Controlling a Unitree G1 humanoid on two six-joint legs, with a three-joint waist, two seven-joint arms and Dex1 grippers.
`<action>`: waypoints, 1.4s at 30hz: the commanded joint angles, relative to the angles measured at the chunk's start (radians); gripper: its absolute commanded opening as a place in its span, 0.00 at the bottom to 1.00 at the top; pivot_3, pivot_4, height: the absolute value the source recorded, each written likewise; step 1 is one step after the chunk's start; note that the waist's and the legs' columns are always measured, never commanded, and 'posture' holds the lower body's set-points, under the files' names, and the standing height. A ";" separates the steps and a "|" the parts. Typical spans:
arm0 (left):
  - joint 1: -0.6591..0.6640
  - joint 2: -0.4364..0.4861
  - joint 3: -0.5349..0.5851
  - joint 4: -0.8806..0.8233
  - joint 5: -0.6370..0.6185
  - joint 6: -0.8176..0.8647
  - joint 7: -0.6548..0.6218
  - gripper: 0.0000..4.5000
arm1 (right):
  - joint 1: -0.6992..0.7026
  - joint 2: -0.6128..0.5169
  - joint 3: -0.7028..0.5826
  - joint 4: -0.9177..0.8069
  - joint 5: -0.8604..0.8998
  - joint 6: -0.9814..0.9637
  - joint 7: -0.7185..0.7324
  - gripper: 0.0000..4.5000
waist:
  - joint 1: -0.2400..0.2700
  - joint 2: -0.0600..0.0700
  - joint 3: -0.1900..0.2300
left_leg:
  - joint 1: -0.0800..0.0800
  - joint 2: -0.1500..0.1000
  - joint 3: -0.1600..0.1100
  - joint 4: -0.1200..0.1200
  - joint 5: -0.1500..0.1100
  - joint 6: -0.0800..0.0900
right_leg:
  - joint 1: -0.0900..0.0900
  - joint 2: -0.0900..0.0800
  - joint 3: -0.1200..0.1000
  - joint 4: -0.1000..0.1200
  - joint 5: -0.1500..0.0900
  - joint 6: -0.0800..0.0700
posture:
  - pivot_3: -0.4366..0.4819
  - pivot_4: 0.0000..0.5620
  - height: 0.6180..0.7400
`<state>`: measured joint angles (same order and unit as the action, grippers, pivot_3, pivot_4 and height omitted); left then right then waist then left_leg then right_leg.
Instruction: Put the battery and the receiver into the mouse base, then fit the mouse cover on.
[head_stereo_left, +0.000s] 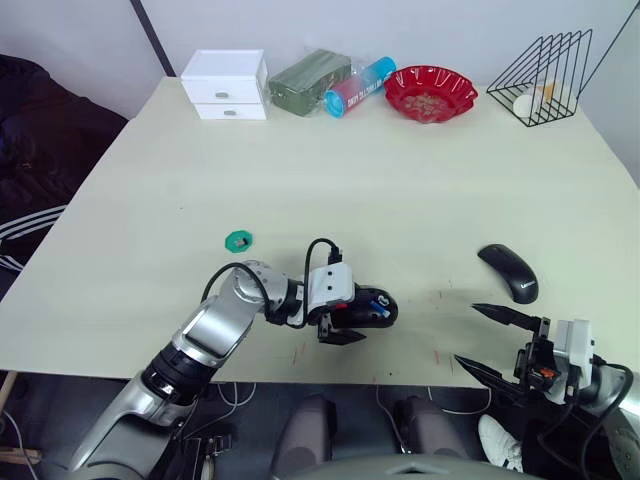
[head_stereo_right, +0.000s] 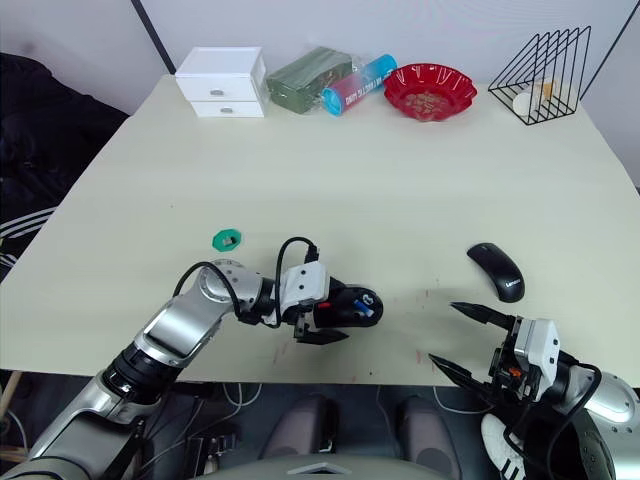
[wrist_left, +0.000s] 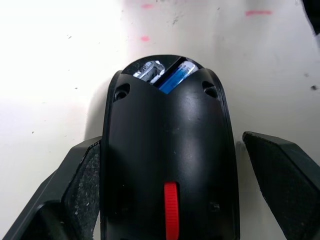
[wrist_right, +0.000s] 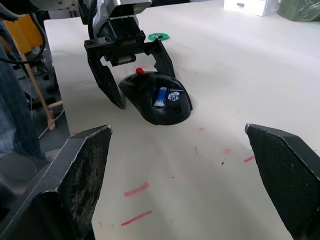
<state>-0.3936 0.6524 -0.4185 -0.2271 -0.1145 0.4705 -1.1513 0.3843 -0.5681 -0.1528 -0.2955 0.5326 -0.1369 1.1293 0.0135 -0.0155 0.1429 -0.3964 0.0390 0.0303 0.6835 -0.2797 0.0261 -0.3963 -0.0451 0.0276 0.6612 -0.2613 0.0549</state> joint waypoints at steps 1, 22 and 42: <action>0.004 0.026 0.065 -0.042 -0.058 -0.032 -0.033 0.98 | -0.009 0.014 -0.005 -0.006 0.019 -0.030 0.009 1.00 | -0.001 0.000 0.000 | 0.000 0.000 0.000 0.000 0.000 0.000 | 0.000 0.000 0.000 0.000 0.000 0.000 | 0.48 0.27 1.00; 0.118 0.065 0.569 0.177 -0.328 -0.091 0.048 0.98 | -0.074 0.096 0.009 0.039 0.070 -0.089 0.067 1.00 | -0.002 0.002 0.005 | 0.000 0.001 0.000 0.000 0.000 0.000 | 0.000 0.000 -0.001 0.001 0.000 0.000 | 0.48 0.27 1.00; -0.241 0.192 0.536 1.011 -0.143 -0.502 -0.191 0.98 | -0.141 0.117 0.058 0.081 0.041 -0.107 0.066 1.00 | 0.000 -0.001 0.007 | -0.001 0.000 0.005 0.000 0.000 0.000 | 0.000 0.000 -0.003 0.001 0.000 0.000 | 0.48 0.27 1.00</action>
<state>-0.6131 0.8350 0.1125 0.7277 -0.2649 0.0299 -1.2919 0.2450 -0.4507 -0.0904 -0.2017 0.5645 -0.2250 1.1935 0.0133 -0.0164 0.1494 -0.3971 0.0394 0.0353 0.6835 -0.2794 0.0256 -0.3965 -0.0448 0.0251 0.6614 -0.2611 0.0548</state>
